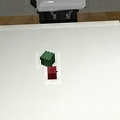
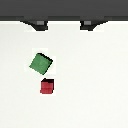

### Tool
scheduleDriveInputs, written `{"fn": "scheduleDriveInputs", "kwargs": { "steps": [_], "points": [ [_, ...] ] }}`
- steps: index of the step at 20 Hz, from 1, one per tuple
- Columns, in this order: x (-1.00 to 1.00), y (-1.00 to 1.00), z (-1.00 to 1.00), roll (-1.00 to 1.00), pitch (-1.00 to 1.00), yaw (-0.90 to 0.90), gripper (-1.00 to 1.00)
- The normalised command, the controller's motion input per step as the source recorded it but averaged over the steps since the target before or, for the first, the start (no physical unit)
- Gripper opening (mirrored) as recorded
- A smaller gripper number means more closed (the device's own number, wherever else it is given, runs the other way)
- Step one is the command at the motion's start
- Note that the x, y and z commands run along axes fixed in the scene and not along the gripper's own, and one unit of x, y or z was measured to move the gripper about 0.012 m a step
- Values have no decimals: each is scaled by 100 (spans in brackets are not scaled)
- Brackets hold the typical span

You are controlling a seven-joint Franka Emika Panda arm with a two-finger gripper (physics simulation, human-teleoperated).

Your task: Place the red cube on top of the green cube.

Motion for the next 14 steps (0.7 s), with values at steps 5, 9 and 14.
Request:
{"fn": "scheduleDriveInputs", "kwargs": {
  "steps": [5, 9, 14],
  "points": [
    [0, 0, 0, 0, 0, 0, 100],
    [0, -25, 0, 0, 0, 0, 100],
    [20, -20, 0, 0, 0, 0, 100]
  ]
}}
